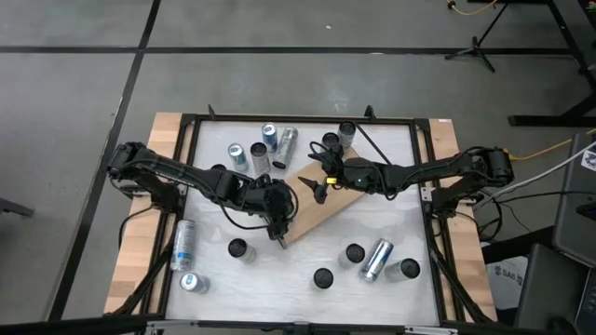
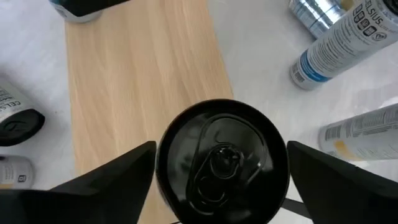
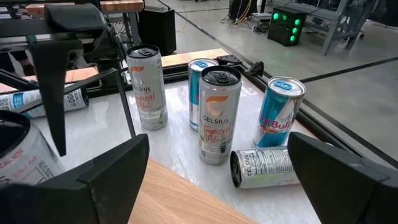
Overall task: Place canned beverage on shelf
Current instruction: Put the white yellow soda can on the shelf
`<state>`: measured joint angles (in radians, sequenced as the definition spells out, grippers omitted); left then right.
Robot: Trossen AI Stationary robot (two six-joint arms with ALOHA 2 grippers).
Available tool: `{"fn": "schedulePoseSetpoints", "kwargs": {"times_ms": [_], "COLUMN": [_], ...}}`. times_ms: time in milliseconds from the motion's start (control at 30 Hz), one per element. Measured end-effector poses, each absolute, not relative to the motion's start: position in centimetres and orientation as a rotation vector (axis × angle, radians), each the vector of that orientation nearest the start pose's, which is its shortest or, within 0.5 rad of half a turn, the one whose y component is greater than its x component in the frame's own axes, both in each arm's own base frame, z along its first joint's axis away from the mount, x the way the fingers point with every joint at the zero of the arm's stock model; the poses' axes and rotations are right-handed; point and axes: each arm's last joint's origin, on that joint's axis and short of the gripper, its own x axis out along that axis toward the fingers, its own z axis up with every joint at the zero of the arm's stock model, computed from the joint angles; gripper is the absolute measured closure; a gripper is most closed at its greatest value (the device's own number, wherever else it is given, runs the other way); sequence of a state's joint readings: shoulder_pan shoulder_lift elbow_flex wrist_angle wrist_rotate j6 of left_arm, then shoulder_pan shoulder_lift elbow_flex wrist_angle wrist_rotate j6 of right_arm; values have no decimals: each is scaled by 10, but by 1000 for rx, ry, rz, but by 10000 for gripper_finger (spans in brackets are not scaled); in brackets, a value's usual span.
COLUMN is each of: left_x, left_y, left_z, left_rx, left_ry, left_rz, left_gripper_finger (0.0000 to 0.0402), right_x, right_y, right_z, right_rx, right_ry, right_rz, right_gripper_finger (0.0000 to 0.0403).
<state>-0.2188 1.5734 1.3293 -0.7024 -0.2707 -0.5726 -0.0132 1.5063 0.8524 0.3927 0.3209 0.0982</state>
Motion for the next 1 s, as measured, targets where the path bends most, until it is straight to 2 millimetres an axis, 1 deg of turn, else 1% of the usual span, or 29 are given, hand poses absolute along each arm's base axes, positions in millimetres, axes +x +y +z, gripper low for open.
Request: {"fn": "schedulePoseSetpoints", "kwargs": {"times_ms": [133,267,433,700,1000], "left_x": [323,323,324,323,323], "left_y": [-64,-65,-66,-70,-68], "left_z": [289,289,290,290,290], "left_rx": [-308,-325,-388,-446,-478], "left_ry": [866,874,875,920,925], "left_rz": [302,277,261,162,164], "left_gripper_finger": [42,44,45,46,46], "right_x": [326,326,326,326,326], "right_y": [-13,-13,-13,-13,-13], "right_z": [241,241,241,241,241], "right_rx": [57,57,57,57,56], "right_ry": [242,242,242,243,243], "right_rz": [-345,-345,-345,-344,-345], "right_gripper_finger": [27,27,27,27,27]}}
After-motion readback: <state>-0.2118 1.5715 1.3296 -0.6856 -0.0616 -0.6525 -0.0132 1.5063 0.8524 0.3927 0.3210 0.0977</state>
